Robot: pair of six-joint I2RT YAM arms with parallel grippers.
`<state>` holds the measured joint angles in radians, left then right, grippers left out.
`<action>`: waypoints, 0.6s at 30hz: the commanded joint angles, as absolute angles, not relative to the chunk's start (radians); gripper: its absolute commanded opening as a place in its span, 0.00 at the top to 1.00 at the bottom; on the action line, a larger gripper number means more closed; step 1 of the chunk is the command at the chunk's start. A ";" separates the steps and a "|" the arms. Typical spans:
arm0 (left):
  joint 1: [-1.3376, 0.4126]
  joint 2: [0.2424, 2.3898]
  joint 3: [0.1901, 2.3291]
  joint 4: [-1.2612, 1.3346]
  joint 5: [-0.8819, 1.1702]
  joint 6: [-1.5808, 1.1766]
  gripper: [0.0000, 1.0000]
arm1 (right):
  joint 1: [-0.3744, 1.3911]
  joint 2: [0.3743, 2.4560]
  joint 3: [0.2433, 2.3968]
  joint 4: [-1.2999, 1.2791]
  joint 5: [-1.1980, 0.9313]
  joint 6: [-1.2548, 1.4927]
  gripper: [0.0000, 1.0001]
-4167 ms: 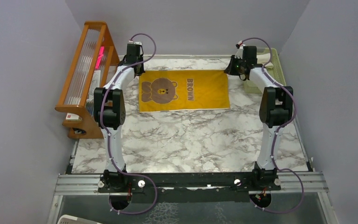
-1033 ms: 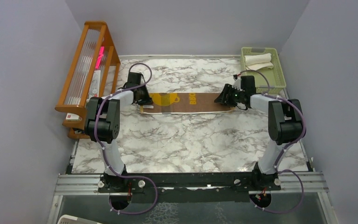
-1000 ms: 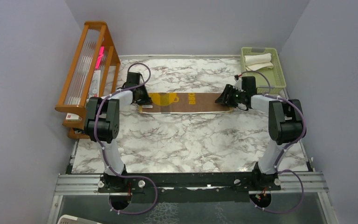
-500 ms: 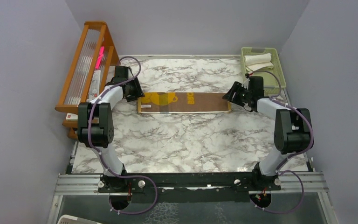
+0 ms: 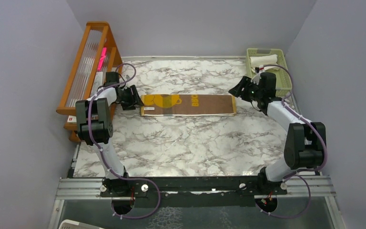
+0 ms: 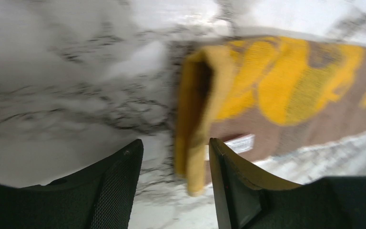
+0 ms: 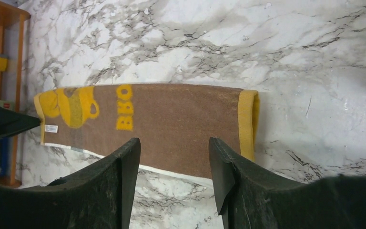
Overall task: Roll the towels
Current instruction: Fold the towel at the center of the board.
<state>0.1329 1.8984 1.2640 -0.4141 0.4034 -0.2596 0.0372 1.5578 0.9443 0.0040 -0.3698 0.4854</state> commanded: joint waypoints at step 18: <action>0.106 1.853 1.210 -0.427 0.420 -0.292 1.00 | 0.032 1.438 0.832 0.061 -0.490 0.491 0.45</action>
